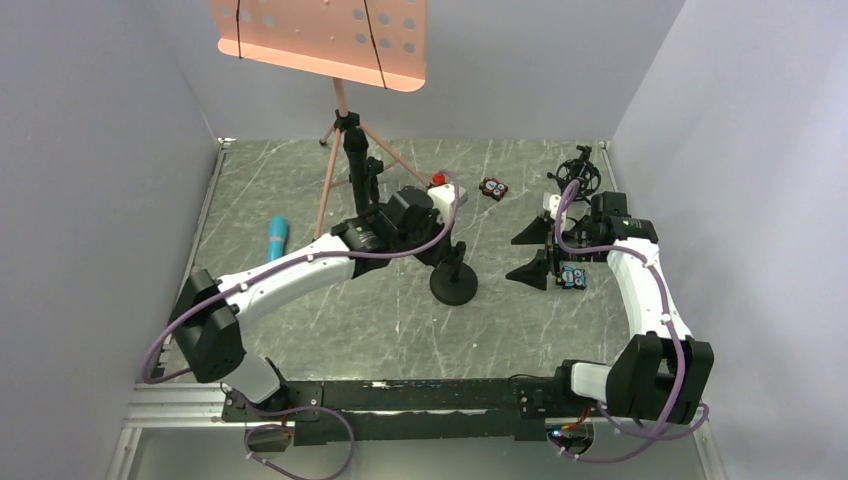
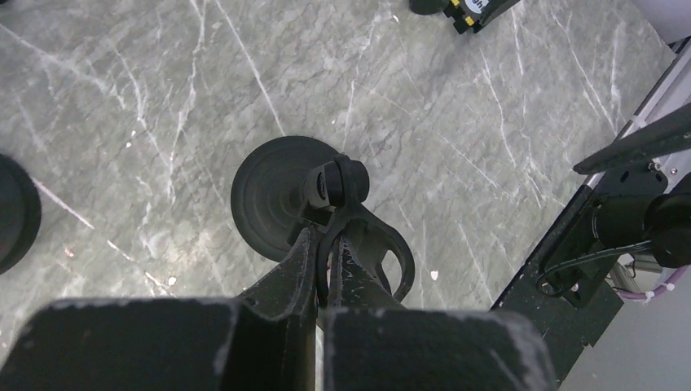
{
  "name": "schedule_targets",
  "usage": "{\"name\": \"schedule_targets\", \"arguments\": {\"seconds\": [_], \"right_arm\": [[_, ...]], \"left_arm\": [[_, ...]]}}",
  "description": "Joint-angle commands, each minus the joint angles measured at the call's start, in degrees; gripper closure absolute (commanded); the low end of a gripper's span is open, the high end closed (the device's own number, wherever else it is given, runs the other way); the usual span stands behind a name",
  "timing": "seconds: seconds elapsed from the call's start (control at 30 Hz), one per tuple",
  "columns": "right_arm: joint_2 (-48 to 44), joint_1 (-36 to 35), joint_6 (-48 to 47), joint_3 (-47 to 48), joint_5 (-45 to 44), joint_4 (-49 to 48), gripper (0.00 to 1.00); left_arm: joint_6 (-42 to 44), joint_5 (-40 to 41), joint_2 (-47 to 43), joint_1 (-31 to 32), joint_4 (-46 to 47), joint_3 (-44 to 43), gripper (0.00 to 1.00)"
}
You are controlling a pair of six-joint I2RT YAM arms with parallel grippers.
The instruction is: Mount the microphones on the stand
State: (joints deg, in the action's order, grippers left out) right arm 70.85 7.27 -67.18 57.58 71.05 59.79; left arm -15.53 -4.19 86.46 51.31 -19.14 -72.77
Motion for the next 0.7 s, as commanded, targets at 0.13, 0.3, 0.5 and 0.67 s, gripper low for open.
{"name": "schedule_targets", "arguments": {"seconds": [0.13,0.3,0.5,0.67], "right_arm": [[-0.28,2.0,-2.96,2.35,3.0,1.21,0.09],[-0.03,3.49,-3.62,3.13,2.93,2.43,0.09],[-1.62,4.75,-1.66,6.05,-1.17,5.54,0.09],[-4.34,5.34,5.91,5.13,-4.56,4.28,0.09]], "left_arm": [[-0.38,1.8,2.41,0.75,4.69,-6.99,0.6],[0.85,3.03,2.25,0.64,2.07,-9.31,0.33],[3.63,4.01,-5.65,0.4,2.47,-6.34,0.17],[3.96,6.92,-19.45,-0.98,2.98,3.91,0.08]]}}
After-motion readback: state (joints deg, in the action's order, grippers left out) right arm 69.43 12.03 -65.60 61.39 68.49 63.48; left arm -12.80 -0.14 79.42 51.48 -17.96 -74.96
